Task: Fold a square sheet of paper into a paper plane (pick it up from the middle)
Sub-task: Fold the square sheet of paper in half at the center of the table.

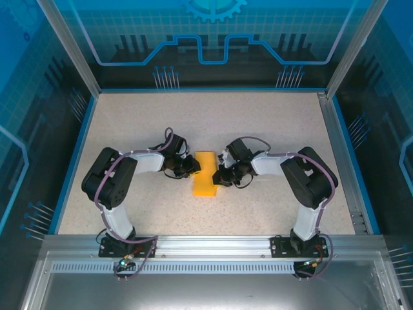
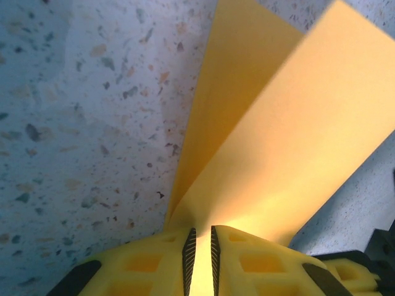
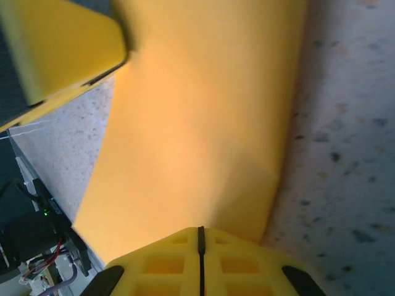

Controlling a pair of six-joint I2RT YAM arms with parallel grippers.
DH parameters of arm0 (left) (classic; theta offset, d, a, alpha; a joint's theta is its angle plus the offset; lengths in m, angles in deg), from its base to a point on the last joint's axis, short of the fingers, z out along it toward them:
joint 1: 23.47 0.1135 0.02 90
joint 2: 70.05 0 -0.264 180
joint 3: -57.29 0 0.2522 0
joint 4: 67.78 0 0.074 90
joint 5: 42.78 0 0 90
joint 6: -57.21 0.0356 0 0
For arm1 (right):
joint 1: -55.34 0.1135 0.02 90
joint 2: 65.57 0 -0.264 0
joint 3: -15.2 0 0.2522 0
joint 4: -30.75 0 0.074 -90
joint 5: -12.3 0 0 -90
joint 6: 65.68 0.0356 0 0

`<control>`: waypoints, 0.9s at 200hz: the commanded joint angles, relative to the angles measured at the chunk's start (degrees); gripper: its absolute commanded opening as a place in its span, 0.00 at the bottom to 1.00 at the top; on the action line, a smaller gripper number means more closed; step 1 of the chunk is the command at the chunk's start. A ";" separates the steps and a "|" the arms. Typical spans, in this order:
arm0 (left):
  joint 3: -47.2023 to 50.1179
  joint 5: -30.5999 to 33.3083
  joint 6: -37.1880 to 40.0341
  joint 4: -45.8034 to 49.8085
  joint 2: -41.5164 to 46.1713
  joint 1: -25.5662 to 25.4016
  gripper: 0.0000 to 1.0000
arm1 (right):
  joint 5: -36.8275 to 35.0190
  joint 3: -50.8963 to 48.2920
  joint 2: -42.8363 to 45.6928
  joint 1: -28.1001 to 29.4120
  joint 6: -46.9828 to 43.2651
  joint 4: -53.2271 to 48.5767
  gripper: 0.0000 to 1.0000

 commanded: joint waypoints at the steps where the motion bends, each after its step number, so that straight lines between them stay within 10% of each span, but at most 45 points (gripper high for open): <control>1: 0.70 3.14 1.48 3.85 -3.68 -0.46 0.20 | 0.39 0.03 1.79 2.02 -1.12 -0.35 0.07; 180: 0.40 3.05 1.65 3.89 -3.90 -0.46 0.20 | 2.32 -7.88 2.19 2.91 2.72 6.84 0.07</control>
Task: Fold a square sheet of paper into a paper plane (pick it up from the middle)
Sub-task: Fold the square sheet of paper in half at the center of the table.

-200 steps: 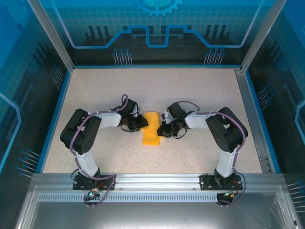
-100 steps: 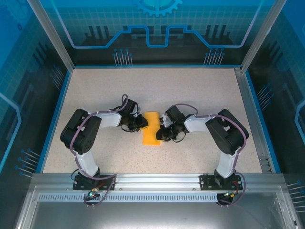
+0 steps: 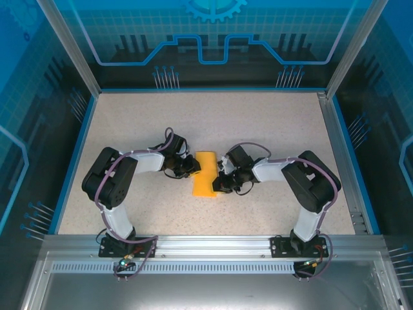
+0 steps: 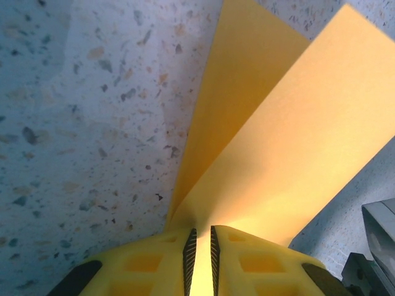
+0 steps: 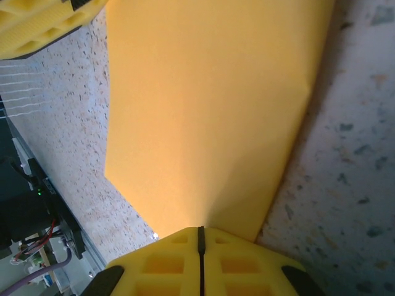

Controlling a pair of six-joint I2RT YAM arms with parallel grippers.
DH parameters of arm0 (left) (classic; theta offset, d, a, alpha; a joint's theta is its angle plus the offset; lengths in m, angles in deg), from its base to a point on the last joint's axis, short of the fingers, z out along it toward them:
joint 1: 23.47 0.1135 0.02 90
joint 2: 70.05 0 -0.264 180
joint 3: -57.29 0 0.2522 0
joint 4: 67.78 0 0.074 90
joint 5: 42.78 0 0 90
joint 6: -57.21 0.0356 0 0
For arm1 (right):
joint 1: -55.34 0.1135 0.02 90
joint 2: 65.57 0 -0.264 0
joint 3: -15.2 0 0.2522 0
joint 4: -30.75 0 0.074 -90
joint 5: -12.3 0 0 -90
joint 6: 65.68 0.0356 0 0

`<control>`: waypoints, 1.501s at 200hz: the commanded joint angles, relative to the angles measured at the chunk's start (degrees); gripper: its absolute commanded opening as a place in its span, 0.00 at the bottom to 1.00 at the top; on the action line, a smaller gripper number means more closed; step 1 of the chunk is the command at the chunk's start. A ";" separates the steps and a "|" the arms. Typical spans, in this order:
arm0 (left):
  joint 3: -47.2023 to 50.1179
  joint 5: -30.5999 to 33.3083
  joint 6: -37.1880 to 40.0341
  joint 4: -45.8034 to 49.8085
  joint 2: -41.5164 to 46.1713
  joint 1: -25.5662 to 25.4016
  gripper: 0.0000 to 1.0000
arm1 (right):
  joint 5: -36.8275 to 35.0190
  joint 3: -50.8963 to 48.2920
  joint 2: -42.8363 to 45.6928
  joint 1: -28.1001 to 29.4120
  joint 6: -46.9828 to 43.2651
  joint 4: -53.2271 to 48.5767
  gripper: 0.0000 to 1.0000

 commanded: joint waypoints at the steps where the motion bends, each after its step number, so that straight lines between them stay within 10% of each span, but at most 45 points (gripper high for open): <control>1: 0.72 3.08 1.63 3.79 -3.68 -0.46 0.20 | 1.64 -1.89 0.06 0.85 1.50 1.91 0.07; 300: 0.84 3.06 2.20 4.13 -4.09 -0.43 0.20 | 0.22 -4.59 -0.49 1.98 0.59 -0.73 0.05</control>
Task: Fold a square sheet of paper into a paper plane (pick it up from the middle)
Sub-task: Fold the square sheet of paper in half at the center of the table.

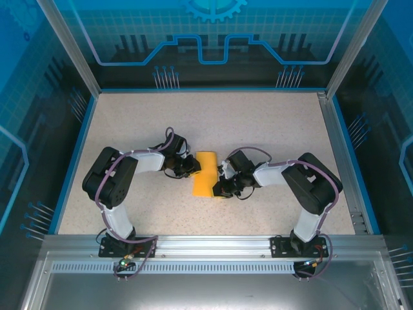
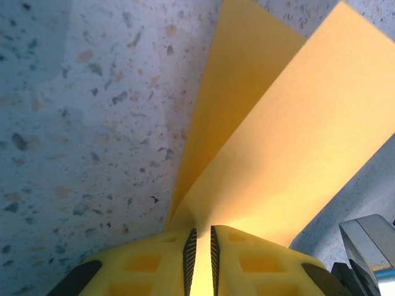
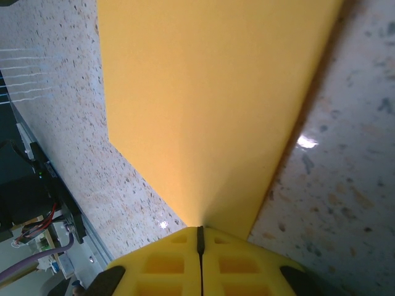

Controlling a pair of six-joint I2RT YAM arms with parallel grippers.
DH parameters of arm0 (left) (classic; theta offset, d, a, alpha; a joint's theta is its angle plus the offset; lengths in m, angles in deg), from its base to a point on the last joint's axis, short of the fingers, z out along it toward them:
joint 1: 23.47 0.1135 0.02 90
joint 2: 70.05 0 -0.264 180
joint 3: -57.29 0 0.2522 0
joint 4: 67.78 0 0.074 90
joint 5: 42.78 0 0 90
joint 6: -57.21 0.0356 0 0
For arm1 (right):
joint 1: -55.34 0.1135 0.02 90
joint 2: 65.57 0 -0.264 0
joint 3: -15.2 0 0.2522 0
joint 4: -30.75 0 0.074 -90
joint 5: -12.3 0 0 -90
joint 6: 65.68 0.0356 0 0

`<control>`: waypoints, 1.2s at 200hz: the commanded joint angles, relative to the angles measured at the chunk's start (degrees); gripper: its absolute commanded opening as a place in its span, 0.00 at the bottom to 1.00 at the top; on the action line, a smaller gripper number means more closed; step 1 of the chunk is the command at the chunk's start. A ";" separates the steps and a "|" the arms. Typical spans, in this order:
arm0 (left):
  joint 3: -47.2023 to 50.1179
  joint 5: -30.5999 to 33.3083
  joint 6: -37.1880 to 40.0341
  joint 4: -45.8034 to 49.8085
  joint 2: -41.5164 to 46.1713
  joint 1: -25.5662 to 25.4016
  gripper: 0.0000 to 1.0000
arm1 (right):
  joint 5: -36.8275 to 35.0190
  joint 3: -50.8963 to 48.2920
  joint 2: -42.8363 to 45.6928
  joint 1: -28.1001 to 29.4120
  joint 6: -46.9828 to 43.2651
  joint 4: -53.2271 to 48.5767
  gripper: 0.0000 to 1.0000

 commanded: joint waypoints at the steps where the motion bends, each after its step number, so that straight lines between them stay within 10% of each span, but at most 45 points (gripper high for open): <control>1: 0.88 3.46 1.13 4.16 -3.72 -0.45 0.20 | -1.28 -0.97 -1.31 0.70 -0.33 -3.68 0.05; 240: 0.73 3.73 1.77 4.77 -4.78 -0.41 0.19 | 1.27 6.97 -2.55 -8.06 1.51 3.97 0.06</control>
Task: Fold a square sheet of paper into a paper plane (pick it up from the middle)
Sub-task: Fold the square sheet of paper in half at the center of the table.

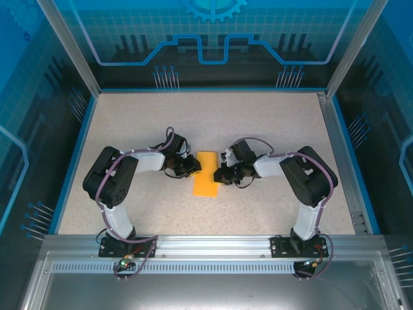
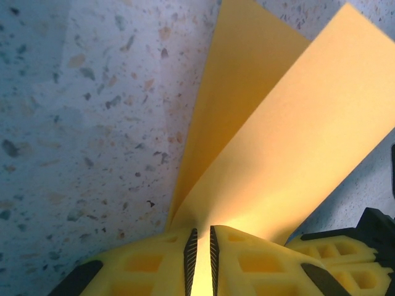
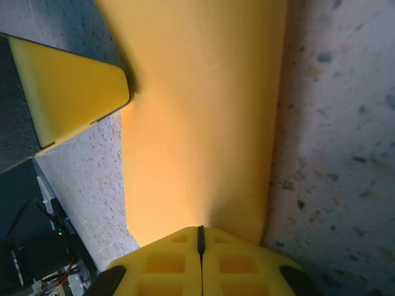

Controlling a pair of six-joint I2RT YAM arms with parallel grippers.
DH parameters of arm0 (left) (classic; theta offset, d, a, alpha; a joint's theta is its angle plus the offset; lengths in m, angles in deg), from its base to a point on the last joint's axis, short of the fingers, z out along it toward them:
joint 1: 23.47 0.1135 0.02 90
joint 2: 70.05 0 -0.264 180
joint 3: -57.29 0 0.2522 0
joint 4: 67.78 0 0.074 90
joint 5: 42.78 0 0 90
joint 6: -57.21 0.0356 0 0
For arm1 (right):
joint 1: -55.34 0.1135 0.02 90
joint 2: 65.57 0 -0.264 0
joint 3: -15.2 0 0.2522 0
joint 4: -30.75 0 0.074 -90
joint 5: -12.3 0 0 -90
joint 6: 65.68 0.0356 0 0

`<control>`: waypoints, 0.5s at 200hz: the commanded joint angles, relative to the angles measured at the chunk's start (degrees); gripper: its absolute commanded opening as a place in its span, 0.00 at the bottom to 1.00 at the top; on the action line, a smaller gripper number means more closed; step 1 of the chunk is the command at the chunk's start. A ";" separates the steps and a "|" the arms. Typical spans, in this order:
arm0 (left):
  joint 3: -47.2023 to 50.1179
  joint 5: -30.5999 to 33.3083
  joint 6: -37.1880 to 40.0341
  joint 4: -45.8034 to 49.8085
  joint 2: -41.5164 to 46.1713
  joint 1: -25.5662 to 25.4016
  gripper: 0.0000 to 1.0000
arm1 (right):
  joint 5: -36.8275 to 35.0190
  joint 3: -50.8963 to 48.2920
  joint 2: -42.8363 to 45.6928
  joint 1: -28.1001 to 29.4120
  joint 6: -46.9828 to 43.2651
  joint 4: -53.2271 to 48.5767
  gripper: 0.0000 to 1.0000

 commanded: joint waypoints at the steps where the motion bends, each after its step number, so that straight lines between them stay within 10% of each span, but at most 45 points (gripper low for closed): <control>1: 1.09 4.02 1.50 4.80 -4.34 -0.44 0.19 | 2.62 1.18 1.78 -2.21 -0.35 0.85 0.06; 100: 0.82 4.02 1.68 4.89 -4.68 -0.46 0.19 | 0.27 4.75 -4.88 -2.99 -3.19 -4.08 0.05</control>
